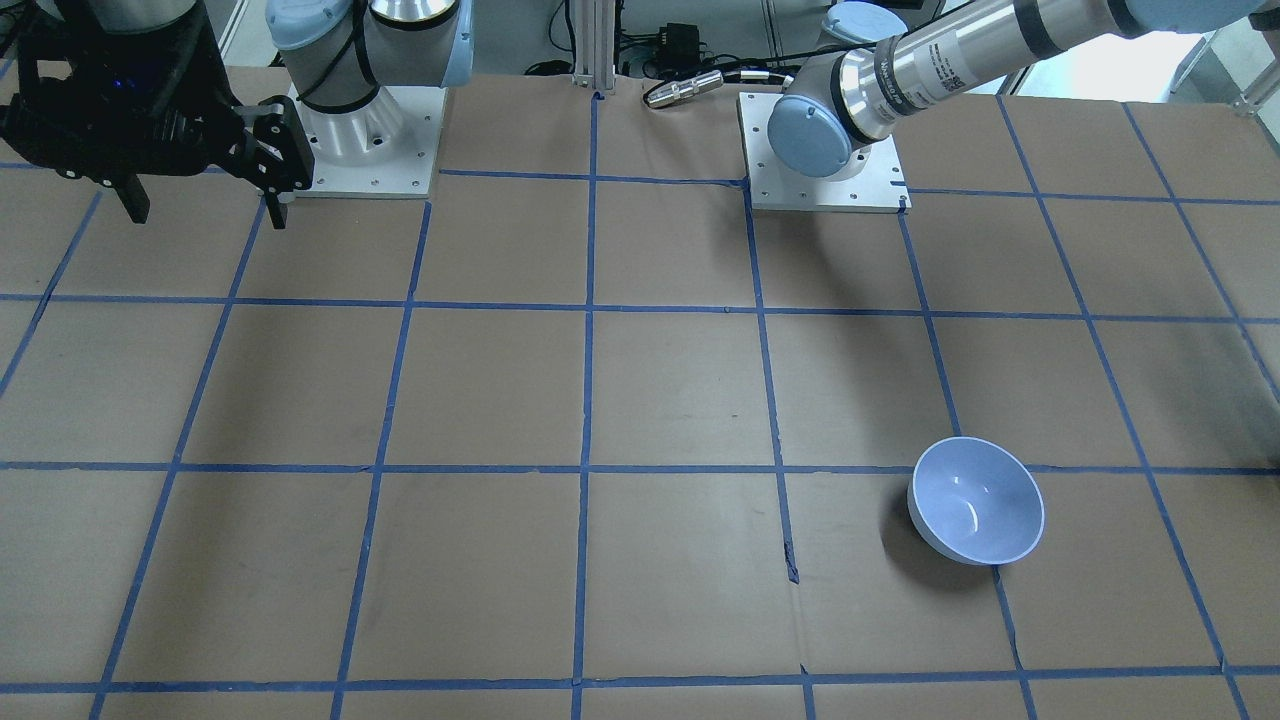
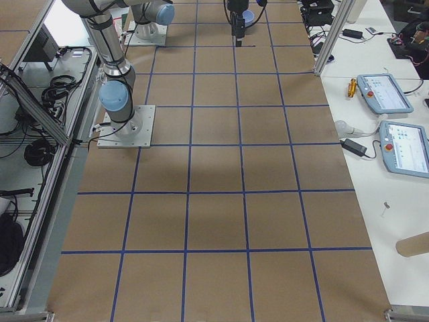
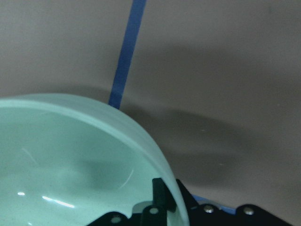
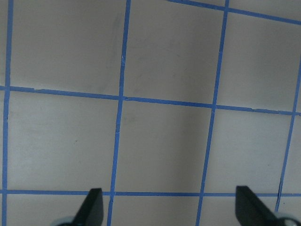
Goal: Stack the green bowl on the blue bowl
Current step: 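Close the left gripper on the green bowl rim and lift it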
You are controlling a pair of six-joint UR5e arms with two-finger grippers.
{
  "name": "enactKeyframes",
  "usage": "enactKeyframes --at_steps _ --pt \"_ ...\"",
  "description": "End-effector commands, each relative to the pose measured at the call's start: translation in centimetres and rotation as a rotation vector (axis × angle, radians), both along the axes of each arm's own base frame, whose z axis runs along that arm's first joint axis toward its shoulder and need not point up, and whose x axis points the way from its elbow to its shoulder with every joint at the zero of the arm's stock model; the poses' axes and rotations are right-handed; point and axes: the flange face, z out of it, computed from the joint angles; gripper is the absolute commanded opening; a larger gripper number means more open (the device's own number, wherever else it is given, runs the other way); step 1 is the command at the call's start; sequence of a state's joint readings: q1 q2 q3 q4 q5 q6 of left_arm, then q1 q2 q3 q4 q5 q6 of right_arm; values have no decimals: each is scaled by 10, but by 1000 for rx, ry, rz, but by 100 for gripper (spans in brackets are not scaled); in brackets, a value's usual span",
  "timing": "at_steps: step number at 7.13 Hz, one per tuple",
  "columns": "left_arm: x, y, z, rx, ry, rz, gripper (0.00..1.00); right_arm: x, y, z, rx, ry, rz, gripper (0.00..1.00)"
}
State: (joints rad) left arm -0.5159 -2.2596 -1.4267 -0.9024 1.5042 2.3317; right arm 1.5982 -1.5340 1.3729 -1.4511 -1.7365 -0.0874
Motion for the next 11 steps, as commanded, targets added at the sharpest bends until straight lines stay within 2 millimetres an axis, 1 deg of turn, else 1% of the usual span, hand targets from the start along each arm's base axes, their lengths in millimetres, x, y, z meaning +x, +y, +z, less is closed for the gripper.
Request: enactKeyframes --at_steps 1,2,3,4,5,6,8,9,10,11 --pt "-3 -1 4 14 -4 7 0 0 0 0 0 0 0 100" --pt "-10 -5 11 27 2 -3 0 0 0 0 0 0 0 100" --pt "-27 -13 23 59 23 -25 0 0 0 0 0 0 0 100" --pt "-43 -23 39 86 1 -49 0 -1 0 0 0 0 -1 100" --pt "-62 -31 57 102 21 -49 0 -1 0 0 0 0 -1 100" --pt "-88 -43 89 111 -10 -63 0 0 0 0 0 0 0 100" --pt "-156 -74 144 85 -46 -98 0 -1 0 0 0 0 -1 100" --pt "-198 -89 168 70 -54 -111 0 0 0 0 0 0 0 100" --pt "-238 -99 178 81 -29 -87 0 -1 0 0 0 0 -1 100" --pt "-289 -118 185 76 -22 -75 0 0 0 0 0 0 0 100"
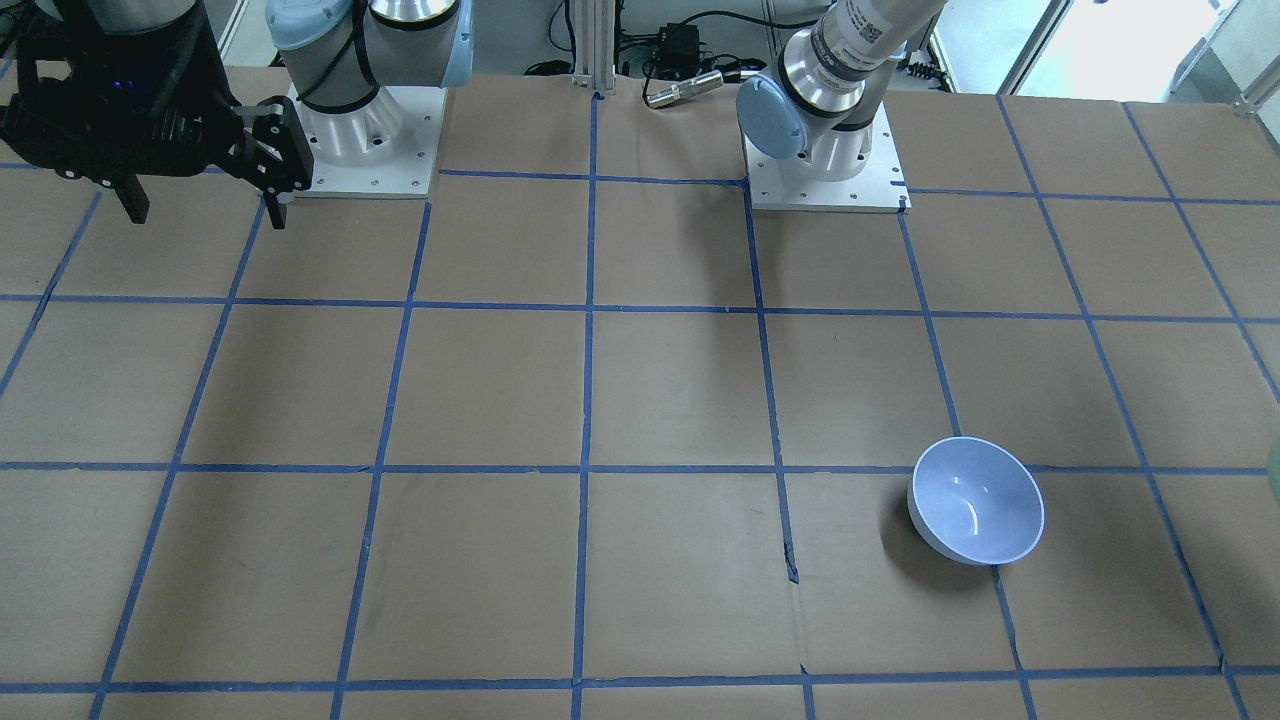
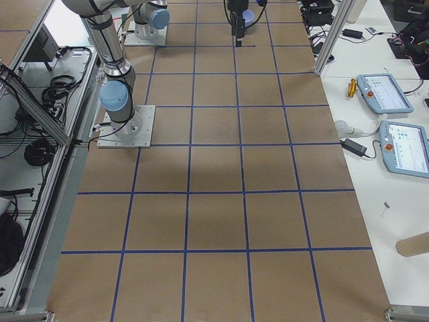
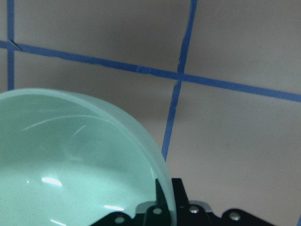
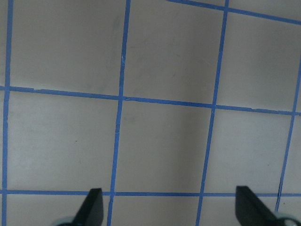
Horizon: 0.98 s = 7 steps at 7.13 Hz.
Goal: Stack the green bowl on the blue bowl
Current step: 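Carry the green bowl with the left gripper over the blue bowl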
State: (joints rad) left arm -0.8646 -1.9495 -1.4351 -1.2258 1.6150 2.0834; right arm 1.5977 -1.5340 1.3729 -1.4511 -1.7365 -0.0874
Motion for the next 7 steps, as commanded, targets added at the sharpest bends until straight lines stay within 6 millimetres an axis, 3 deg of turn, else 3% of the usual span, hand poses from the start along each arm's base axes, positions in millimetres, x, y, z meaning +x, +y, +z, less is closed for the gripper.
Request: enactKeyframes --at_steps 1,5,6,7 --pt "-108 -29 8 30 39 48 0 0 0 0 0 0 1 100" --pt "-252 -31 -23 88 0 280 0 0 0 0 0 0 1 100" --pt "-281 -25 -37 105 -6 322 0 0 0 0 0 0 -1 100" --pt "-294 -17 -45 119 -9 344 0 0 0 0 0 0 -1 100"
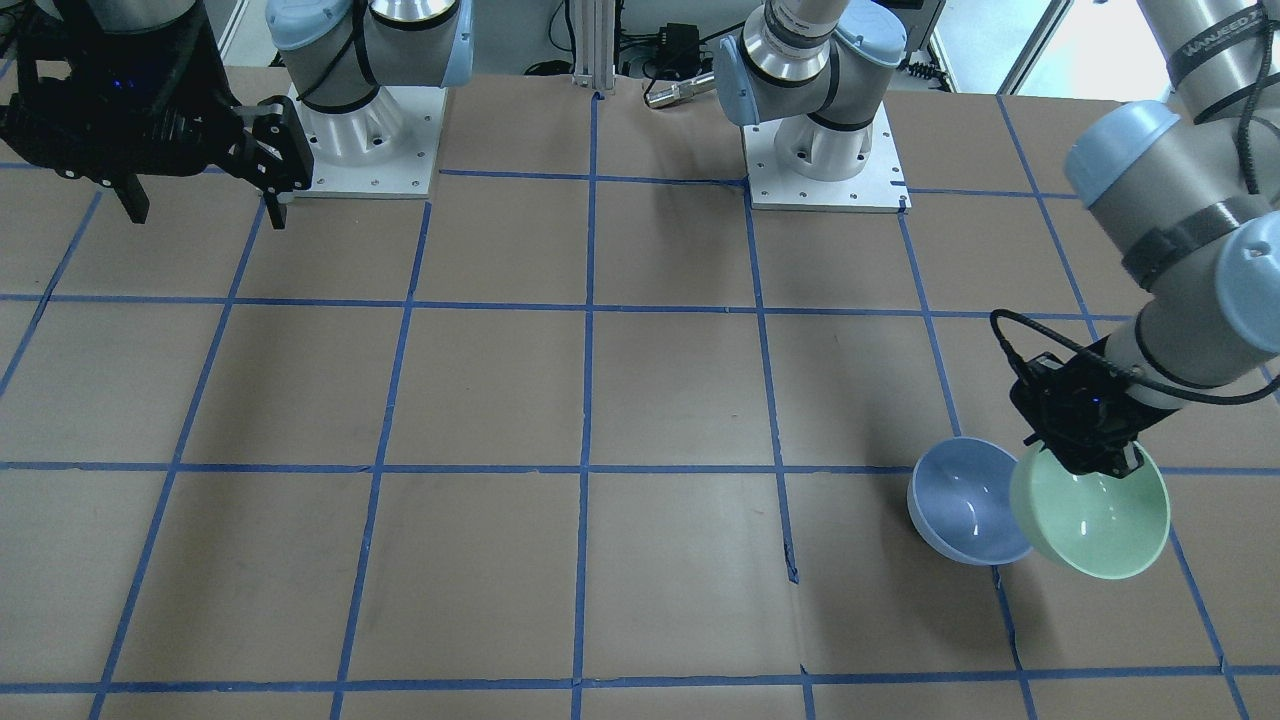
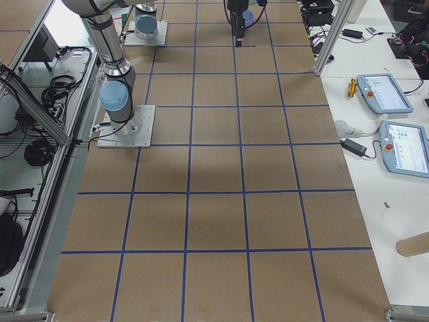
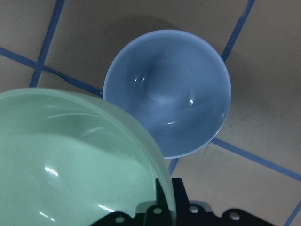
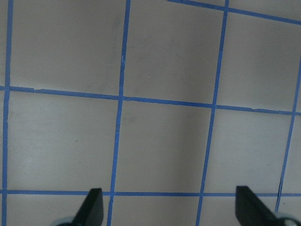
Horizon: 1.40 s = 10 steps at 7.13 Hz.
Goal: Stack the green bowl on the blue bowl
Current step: 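Carry the green bowl with the left gripper over the blue bowl, then lower the green bowl into the blue bowl and open the left gripper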
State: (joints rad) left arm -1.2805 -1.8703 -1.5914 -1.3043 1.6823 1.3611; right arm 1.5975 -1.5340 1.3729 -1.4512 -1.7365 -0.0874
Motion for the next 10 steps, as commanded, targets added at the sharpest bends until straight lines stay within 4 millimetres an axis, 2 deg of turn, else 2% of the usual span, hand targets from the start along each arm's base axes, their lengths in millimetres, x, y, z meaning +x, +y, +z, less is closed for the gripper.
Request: enactKeyframes --at_steps 1,5,7,8,9,10 --pt "-27 18 -19 29 -34 31 0 0 0 0 0 0 1 100" --pt "-33 43 -63 -21 -59 27 0 0 0 0 0 0 1 100" --pt "-34 45 -66 -16 -53 27 0 0 0 0 0 0 1 100" --pt "-36 44 -66 -21 -50 31 51 0 0 0 0 0 1 100" --pt "-47 43 -60 -36 -51 18 100 0 0 0 0 0 1 100" --pt "-58 44 -53 -47 -62 -3 100 0 0 0 0 0 -1 100"
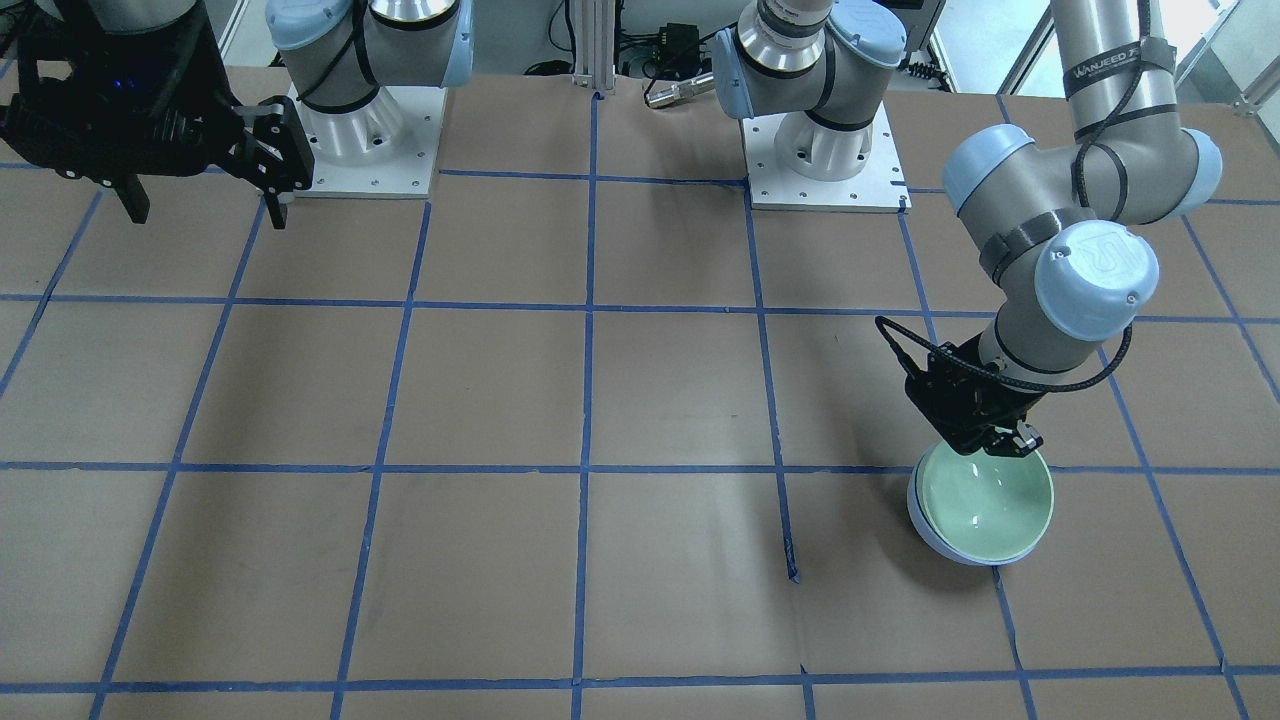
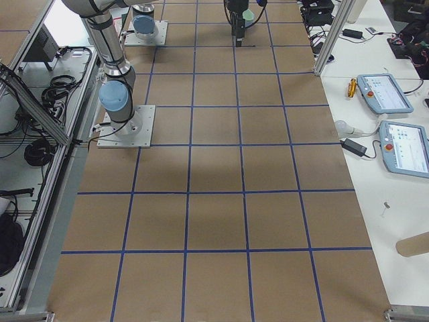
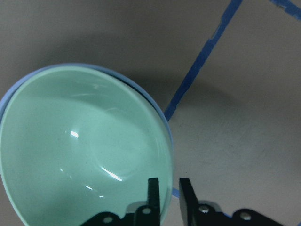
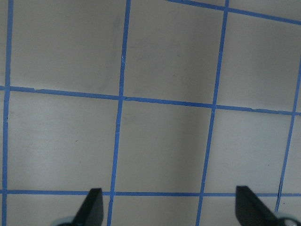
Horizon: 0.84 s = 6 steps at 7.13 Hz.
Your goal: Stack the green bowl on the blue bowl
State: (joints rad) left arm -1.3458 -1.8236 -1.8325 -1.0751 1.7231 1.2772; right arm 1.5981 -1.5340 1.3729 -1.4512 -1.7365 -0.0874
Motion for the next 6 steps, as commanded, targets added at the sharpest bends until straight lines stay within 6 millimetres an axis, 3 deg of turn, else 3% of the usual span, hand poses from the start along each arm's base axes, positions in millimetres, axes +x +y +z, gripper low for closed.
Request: enactKeyframes --at_steps 1,3,5,6 --pt "-18 -1 26 -42 -8 -17 100 0 0 0 0 0 0 100" --pt "-21 6 81 -24 -8 215 100 0 0 0 0 0 0 100" --pt "-39 26 154 -10 80 527 100 0 0 0 0 0 0 100" --pt "-49 36 176 -17 67 651 100 -1 0 0 0 0 -1 100"
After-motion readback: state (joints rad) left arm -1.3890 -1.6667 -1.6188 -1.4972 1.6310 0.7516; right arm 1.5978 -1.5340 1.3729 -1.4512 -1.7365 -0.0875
